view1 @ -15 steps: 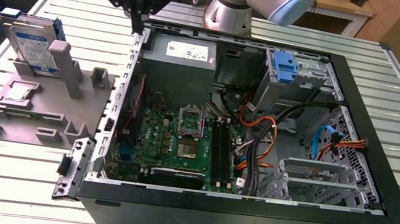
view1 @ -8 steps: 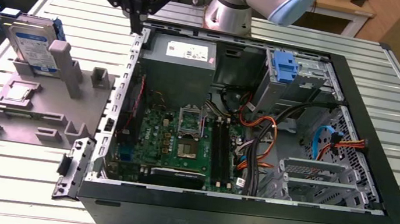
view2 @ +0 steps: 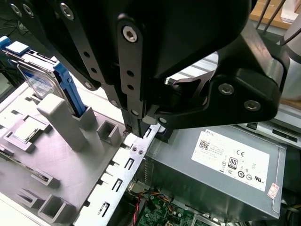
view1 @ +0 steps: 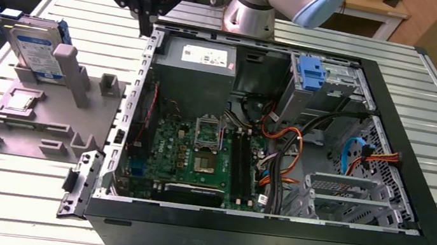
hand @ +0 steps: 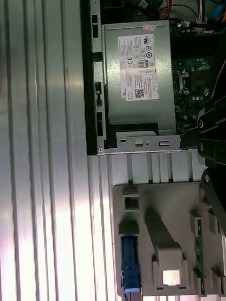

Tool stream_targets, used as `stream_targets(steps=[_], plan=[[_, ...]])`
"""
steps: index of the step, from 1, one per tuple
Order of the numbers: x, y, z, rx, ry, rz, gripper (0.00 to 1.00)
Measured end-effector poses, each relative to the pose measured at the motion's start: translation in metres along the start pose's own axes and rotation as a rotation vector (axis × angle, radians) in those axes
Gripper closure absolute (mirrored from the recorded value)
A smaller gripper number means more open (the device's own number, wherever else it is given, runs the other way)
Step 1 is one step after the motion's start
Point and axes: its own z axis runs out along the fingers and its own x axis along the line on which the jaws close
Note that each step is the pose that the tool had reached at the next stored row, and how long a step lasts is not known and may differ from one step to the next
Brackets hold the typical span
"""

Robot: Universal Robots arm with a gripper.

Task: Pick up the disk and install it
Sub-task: 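Reach for the disk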

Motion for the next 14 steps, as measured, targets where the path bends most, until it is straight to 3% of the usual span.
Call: stream_targets(steps=[14], plan=[[0.0034,-0.0003,0.0001,0.0000,-0.0001,0.000,0.90]])
